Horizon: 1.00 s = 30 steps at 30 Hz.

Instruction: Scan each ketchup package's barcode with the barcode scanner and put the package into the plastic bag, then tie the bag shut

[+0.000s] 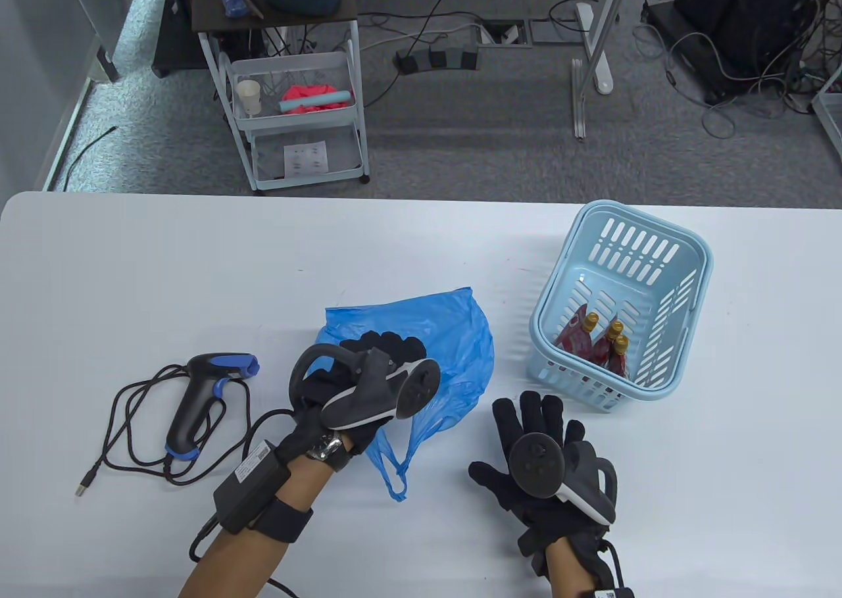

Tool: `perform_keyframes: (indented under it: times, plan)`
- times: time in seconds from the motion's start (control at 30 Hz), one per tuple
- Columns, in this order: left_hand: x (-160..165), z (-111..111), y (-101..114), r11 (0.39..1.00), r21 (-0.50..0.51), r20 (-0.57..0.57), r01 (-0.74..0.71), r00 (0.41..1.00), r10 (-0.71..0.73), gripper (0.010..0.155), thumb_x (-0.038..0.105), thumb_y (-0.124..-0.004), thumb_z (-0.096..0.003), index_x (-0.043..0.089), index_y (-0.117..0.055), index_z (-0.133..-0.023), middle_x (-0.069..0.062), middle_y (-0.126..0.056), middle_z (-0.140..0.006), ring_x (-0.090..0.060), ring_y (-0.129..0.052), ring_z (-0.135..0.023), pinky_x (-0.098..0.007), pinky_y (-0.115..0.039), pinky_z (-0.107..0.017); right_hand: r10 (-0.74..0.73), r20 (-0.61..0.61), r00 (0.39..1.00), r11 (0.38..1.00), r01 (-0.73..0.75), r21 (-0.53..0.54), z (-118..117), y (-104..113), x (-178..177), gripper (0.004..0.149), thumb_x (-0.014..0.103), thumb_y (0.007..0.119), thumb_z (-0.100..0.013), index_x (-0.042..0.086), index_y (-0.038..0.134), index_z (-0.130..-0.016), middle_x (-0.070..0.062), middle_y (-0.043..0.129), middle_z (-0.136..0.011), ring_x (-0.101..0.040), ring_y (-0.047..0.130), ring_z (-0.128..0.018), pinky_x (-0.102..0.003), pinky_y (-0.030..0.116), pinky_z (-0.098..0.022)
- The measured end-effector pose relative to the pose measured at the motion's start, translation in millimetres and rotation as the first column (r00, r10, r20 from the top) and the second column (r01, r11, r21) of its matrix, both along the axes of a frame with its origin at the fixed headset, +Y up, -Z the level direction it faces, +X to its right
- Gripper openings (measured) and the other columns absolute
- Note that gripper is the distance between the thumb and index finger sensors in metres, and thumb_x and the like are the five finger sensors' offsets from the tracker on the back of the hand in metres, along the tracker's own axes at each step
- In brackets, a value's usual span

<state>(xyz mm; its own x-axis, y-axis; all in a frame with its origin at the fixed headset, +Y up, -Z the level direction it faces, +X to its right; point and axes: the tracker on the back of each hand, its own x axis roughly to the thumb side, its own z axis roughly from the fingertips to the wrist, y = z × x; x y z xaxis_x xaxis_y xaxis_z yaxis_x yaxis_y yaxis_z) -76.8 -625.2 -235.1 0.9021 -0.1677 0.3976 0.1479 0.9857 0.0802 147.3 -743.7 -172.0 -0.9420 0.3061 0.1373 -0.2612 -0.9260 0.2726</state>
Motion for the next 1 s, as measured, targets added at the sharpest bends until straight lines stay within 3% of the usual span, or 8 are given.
perform_keyframes:
  times: [0.23, 0.47, 1.0]
  plan:
    - [-6, 25, -8, 1.0, 0.01, 0.026, 0.013, 1.0, -0.014, 0.041, 0.041, -0.082, -0.0449, 0.029, -0.077, -0.084, 0.008, -0.09, -0.072, -0.02, -0.1, -0.052, -0.039, -0.088, -0.043, 0.014, -0.004, 1.0, 1.0, -0.014, 0.0, 1, 0, -1, 0.091, 0.063, 0.066, -0.052, 0.019, 0.018, -0.115, -0.022, 0.008, -0.118, -0.049, 0.003, -0.106, -0.073, 0.012, -0.071]
    - [-5, 42, -41, 0.999, -0.03, 0.051, 0.042, 0.998, -0.041, 0.041, 0.041, -0.082, -0.0448, 0.029, -0.077, -0.084, 0.008, -0.09, -0.072, -0.02, -0.1, -0.051, -0.039, -0.088, -0.043, 0.024, 0.004, 1.0, 1.0, -0.024, 0.008, 2, 0, -1, 0.091, 0.062, 0.066, -0.052, 0.019, 0.018, -0.115, -0.022, 0.009, -0.118, -0.049, 0.006, -0.106, -0.073, 0.012, -0.071]
    - [9, 53, -115, 0.971, -0.142, 0.115, 0.192, 0.978, -0.176, 0.042, 0.041, -0.081, -0.0452, 0.029, -0.076, -0.085, 0.008, -0.089, -0.073, -0.02, -0.1, -0.052, -0.039, -0.087, -0.044, 0.012, 0.026, 1.0, 1.0, -0.012, 0.017, 4, 2, 3, 0.09, 0.061, 0.066, -0.052, 0.018, 0.02, -0.115, -0.022, 0.01, -0.118, -0.05, 0.007, -0.106, -0.073, 0.014, -0.071]
